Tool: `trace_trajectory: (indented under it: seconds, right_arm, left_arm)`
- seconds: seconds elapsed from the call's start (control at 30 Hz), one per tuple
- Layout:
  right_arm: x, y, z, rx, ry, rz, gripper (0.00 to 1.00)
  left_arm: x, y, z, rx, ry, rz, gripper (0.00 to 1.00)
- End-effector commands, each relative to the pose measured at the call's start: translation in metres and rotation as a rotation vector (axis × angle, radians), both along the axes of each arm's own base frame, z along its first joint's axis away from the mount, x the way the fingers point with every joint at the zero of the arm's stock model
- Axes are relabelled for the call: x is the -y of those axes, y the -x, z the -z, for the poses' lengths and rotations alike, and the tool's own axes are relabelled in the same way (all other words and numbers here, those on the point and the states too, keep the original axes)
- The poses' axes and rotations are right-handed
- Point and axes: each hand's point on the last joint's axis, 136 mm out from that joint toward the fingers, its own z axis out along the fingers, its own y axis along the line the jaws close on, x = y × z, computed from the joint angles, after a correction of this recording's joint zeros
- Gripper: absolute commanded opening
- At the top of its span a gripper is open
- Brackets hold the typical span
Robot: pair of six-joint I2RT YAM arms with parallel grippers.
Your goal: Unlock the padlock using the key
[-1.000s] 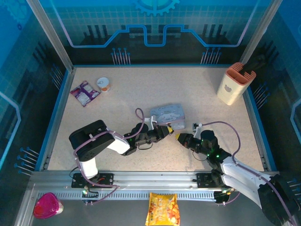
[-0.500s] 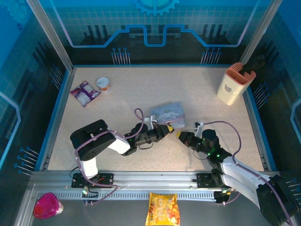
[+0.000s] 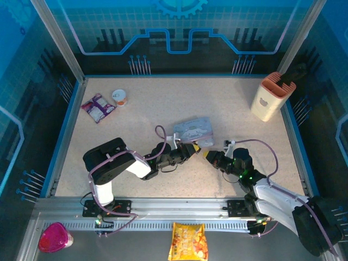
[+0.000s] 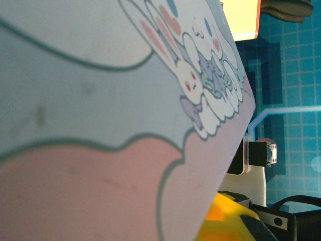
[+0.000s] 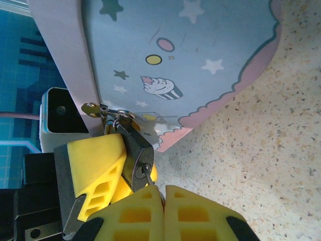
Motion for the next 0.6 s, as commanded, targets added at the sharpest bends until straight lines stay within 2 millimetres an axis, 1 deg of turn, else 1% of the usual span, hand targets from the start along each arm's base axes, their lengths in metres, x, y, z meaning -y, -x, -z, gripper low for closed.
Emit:
trace_trajectory:
  seconds: [0.0,0.07,0.17,0.23,0.4,0.57]
  right_arm:
    - [-0.009,-0.023,-0.063,0.207,-0.089,0.008,0.0]
    - [-0.007,-0.024,-0.063,0.223,-0.069,0.002,0.0]
    - [-0.006,-0.026,-0.065,0.238,-0.054,0.0,0.0]
    - [-0.007,-0.027,-0.069,0.245,-0.072,-0.004,0.0]
    - [-0.011,-0.028,-0.074,0.248,-0.123,-0.019,0.0]
    - [-0.013,-0.03,-0.074,0.243,-0.153,-0.031,0.0]
  left_arm:
    - [0.048,0.08,-0.081,0.117,0.249,0.381,0.0]
    - [0.048,0.082,-0.088,0.125,0.257,0.383,0.0]
    - [0.047,0.084,-0.094,0.13,0.257,0.385,0.0]
    - [0.046,0.084,-0.102,0.137,0.287,0.383,0.0]
    - [0.048,0.085,-0.11,0.159,0.305,0.382,0.0]
    - [0.047,0.087,-0.12,0.182,0.32,0.391,0.0]
